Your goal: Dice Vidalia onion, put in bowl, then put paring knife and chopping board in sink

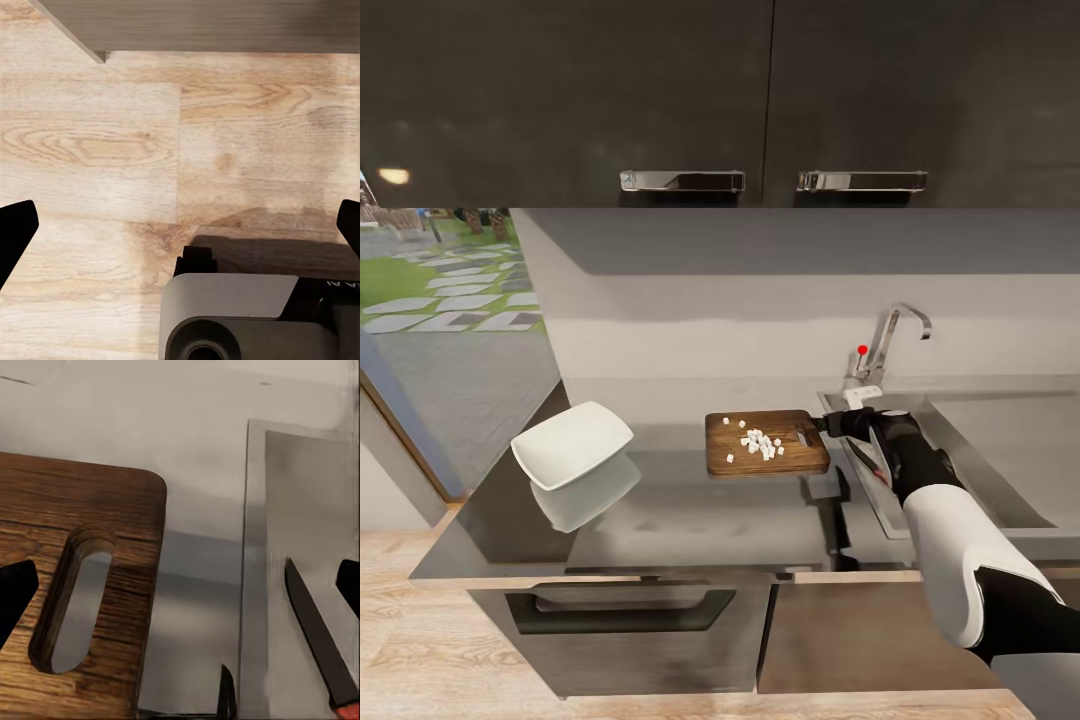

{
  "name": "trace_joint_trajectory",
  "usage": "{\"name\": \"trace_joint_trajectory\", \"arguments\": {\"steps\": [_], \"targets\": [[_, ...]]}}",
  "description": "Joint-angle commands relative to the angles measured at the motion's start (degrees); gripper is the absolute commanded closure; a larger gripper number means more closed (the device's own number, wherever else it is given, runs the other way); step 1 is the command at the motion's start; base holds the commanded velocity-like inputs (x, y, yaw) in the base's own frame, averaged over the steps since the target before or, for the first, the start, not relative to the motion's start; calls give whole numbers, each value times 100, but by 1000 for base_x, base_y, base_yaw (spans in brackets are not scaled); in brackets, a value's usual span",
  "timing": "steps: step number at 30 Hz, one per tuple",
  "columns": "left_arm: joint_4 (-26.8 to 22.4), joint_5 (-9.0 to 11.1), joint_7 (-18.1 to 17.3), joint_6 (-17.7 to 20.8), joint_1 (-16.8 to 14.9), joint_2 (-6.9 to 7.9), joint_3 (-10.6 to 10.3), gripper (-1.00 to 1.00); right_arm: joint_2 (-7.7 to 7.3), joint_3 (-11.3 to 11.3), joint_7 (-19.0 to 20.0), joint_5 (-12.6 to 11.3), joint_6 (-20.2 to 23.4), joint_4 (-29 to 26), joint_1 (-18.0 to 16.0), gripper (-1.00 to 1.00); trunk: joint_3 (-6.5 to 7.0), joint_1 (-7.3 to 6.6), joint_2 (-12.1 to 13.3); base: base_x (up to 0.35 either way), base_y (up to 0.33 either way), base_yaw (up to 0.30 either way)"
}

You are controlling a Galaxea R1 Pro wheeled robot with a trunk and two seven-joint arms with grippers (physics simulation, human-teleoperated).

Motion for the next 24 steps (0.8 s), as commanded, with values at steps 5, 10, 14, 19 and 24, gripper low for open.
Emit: {"name": "trace_joint_trajectory", "arguments": {"steps": [5,10,14,19,24], "targets": [[26,34,4,-43,-11,-2,-21,-100,-90,-29,59,56,23,-15,-4,-100,-18,1,-5,0,0,0],[26,34,4,-43,-11,-2,-21,-100,-104,-29,61,53,24,-16,-4,-100,-50,1,-5,0,0,0],[26,34,4,-43,-11,-2,-21,-100,-106,-29,59,50,24,-16,-4,-100,-80,1,-5,0,0,0],[29,34,4,-43,-11,3,-21,-100,-102,-22,58,50,24,-16,-4,-100,-117,1,-5,0,0,0],[27,34,4,-43,-11,7,-21,-100,-99,-21,58,50,24,-16,-4,-100,-155,1,-5,0,0,0]]}}
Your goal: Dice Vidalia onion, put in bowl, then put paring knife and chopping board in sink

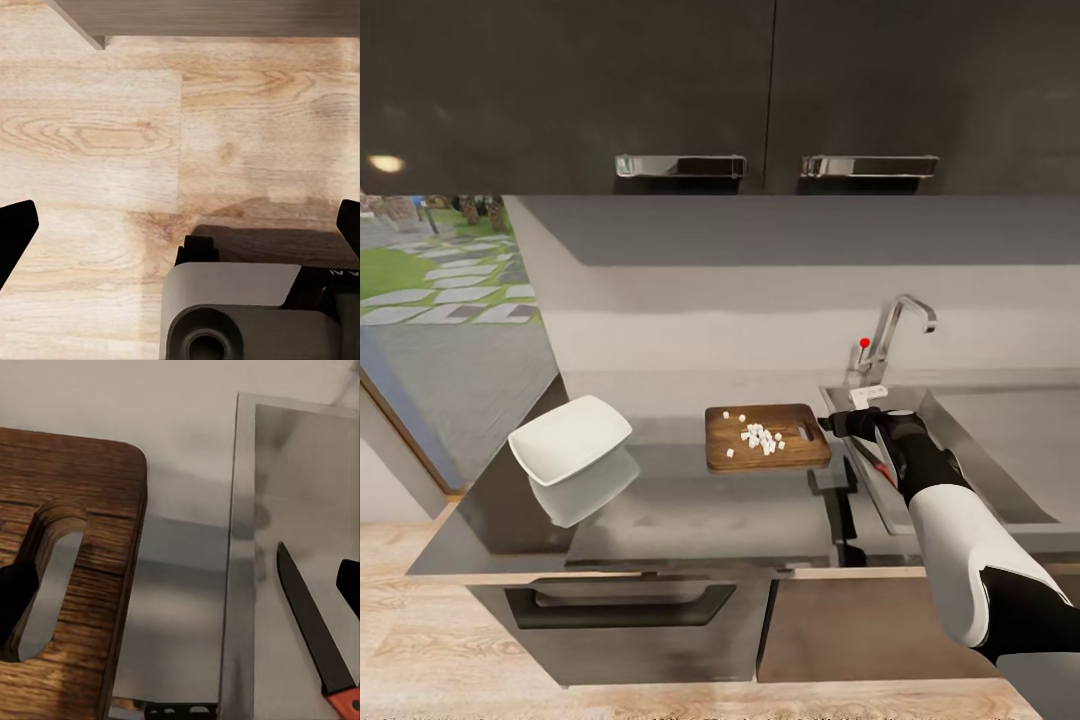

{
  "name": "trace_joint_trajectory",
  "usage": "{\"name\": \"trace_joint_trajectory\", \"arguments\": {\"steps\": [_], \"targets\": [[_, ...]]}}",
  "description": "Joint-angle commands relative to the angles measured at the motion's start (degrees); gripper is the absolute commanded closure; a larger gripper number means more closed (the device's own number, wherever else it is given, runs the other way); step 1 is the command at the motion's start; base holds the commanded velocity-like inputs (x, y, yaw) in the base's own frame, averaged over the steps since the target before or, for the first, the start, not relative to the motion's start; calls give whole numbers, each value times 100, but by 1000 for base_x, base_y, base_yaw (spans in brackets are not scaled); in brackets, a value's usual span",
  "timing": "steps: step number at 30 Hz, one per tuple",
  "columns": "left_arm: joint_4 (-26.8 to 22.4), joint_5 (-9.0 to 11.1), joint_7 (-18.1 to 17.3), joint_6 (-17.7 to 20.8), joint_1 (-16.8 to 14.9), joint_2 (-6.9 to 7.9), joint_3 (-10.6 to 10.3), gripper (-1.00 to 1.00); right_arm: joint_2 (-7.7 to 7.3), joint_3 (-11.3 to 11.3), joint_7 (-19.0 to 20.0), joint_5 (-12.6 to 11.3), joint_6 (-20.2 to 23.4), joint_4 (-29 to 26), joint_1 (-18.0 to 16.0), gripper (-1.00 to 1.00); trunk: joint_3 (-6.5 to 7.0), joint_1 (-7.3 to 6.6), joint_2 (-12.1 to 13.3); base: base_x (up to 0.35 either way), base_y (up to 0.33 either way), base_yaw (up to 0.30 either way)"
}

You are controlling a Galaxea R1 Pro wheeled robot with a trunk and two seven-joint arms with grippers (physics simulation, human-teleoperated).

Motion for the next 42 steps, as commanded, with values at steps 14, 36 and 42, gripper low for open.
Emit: {"name": "trace_joint_trajectory", "arguments": {"steps": [14,36,42], "targets": [[26,34,4,-43,-11,-2,-21,-100,13,-19,53,61,0,-9,-4,-100,-104,0,-5,12,0,0],[28,34,4,-43,-11,-7,-21,-100,22,-14,53,60,-1,-9,-4,-100,-112,0,-5,17,19,0],[26,34,4,-43,-11,-9,-21,-100,22,-11,53,60,-1,-9,-4,-100,-112,0,-5,1,1,0]]}}
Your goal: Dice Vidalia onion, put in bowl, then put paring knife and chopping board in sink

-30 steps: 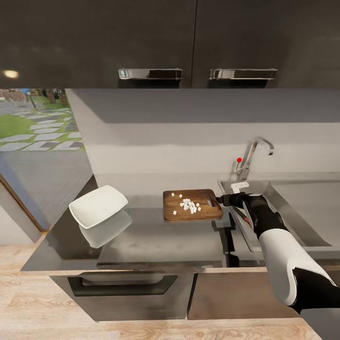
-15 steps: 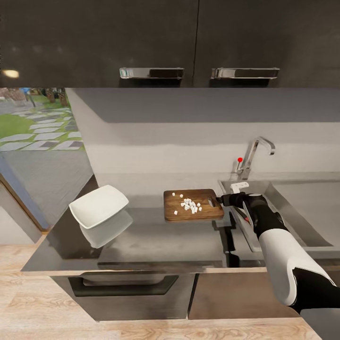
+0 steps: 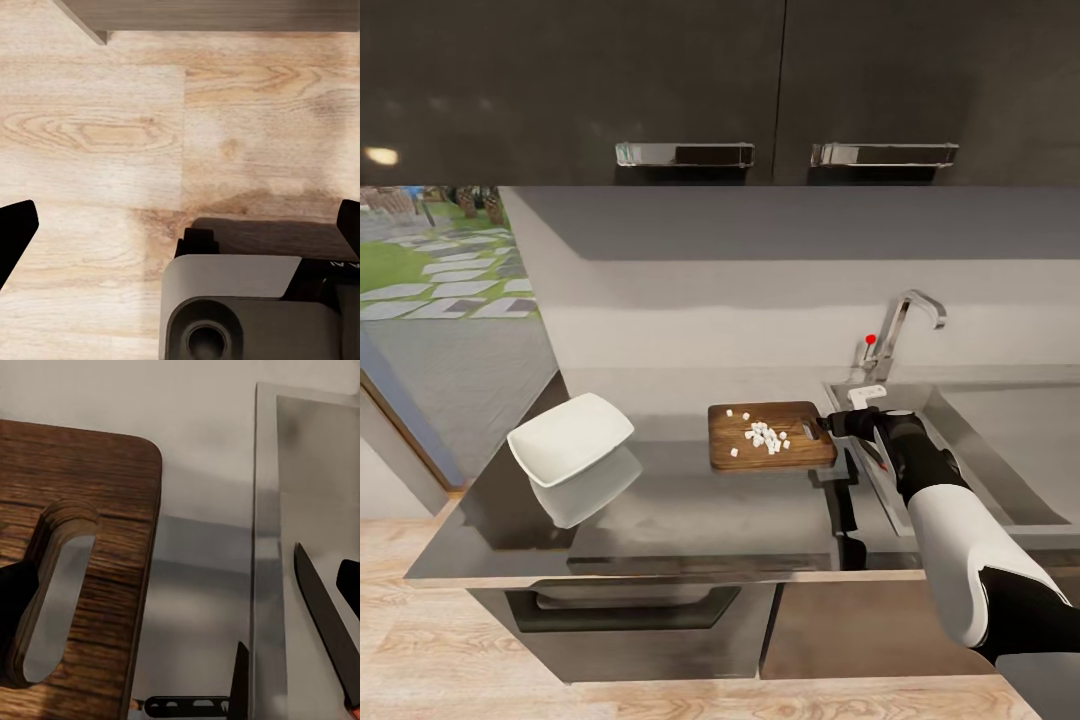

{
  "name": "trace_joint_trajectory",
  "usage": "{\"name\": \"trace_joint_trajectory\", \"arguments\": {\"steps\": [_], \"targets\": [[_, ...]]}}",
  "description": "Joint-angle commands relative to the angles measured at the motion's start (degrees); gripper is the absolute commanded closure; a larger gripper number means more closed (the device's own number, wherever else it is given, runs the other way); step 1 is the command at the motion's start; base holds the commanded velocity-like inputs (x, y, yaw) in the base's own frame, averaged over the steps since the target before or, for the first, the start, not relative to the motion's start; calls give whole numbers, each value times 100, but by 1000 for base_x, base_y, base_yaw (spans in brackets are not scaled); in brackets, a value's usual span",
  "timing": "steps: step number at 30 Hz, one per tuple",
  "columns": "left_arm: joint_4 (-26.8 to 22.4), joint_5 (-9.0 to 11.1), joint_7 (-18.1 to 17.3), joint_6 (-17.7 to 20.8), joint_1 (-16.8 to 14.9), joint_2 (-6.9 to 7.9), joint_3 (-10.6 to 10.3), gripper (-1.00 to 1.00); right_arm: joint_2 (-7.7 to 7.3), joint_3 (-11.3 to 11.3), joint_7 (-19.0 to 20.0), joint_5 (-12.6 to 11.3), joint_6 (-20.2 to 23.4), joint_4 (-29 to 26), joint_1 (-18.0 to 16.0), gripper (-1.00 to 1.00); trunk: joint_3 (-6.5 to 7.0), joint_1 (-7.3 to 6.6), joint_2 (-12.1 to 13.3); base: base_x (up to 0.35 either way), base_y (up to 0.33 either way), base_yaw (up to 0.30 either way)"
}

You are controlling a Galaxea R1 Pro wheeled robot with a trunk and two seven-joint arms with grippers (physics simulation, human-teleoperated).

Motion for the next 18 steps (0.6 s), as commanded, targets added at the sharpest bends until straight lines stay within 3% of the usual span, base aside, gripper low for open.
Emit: {"name": "trace_joint_trajectory", "arguments": {"steps": [1,18], "targets": [[27,34,4,-43,-11,-2,-21,-100,4,-29,53,60,16,-9,-4,-100,-6,1,-5,0,0,0],[28,34,4,-43,-11,2,-21,-100,4,-27,59,58,25,-9,-4,-100,-90,1,-5,0,0,0]]}}
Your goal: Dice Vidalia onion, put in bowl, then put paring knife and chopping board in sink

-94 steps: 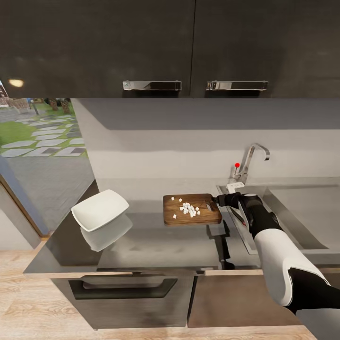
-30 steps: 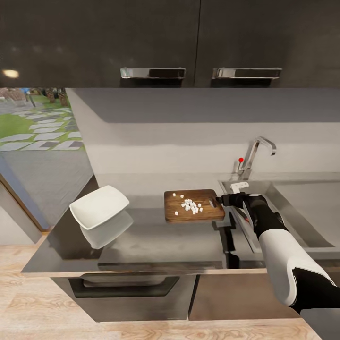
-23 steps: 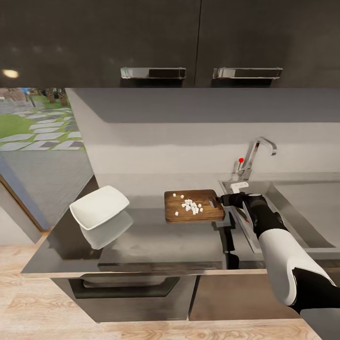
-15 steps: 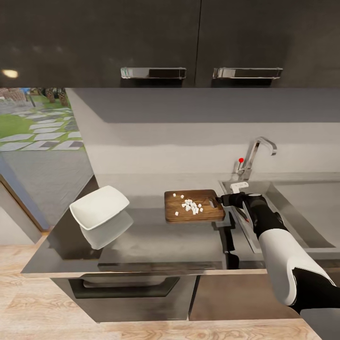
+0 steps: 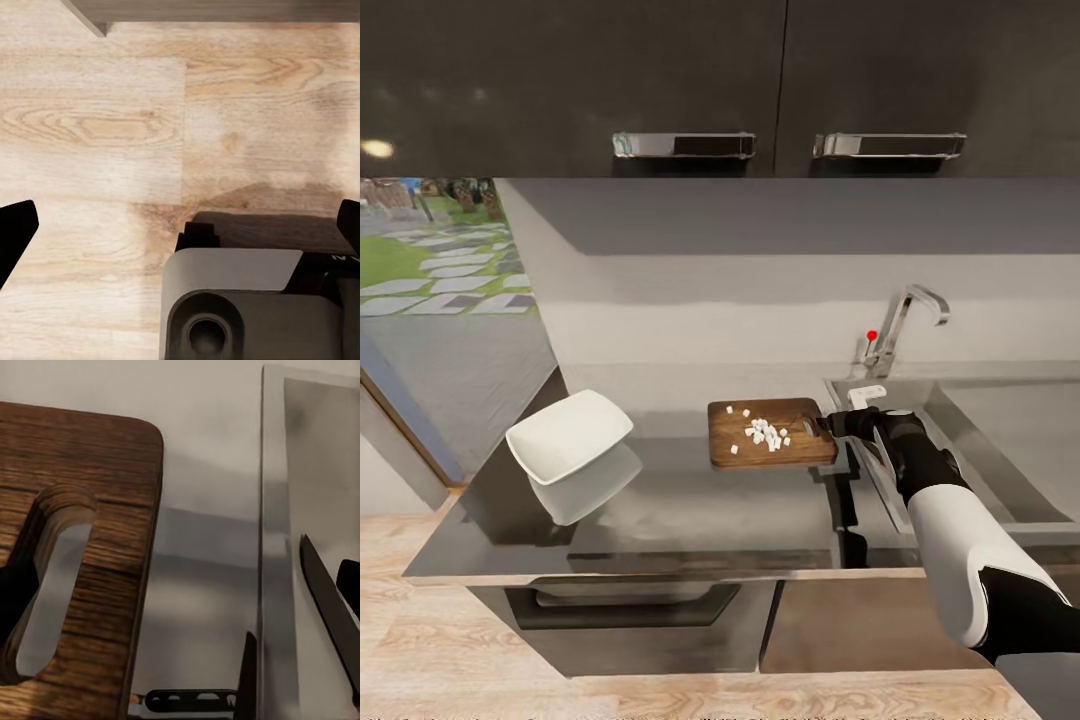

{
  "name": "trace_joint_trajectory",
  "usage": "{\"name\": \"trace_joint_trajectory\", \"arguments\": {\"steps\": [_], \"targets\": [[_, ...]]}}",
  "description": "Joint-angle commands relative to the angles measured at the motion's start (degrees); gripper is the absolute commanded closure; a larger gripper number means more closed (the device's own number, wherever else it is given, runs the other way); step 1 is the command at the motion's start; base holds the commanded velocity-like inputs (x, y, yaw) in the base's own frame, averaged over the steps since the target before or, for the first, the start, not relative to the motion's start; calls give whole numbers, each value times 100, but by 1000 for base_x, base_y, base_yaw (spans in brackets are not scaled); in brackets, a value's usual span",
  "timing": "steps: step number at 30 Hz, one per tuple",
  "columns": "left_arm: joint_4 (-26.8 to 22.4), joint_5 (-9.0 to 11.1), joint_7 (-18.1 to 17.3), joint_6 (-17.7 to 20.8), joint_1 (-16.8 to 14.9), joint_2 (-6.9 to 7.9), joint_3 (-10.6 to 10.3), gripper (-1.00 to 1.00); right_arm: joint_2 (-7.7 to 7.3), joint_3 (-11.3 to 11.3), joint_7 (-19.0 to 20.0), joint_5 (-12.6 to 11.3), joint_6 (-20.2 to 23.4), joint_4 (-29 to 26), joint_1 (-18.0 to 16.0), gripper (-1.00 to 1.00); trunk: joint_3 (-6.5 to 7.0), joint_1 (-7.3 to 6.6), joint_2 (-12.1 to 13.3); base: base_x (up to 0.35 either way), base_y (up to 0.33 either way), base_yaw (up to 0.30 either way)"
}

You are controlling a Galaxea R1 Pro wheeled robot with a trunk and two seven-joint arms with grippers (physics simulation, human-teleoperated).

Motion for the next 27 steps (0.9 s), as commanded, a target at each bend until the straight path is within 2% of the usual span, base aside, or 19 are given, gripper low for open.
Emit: {"name": "trace_joint_trajectory", "arguments": {"steps": [1,27], "targets": [[25,33,4,-43,-11,0,-21,-100,7,-28,54,59,16,-9,-4,-100,-15,0,-5,0,0,0],[24,33,4,-43,-11,3,-21,-100,21,-27,52,54,25,-9,-4,-100,-239,0,-5,0,0,0]]}}
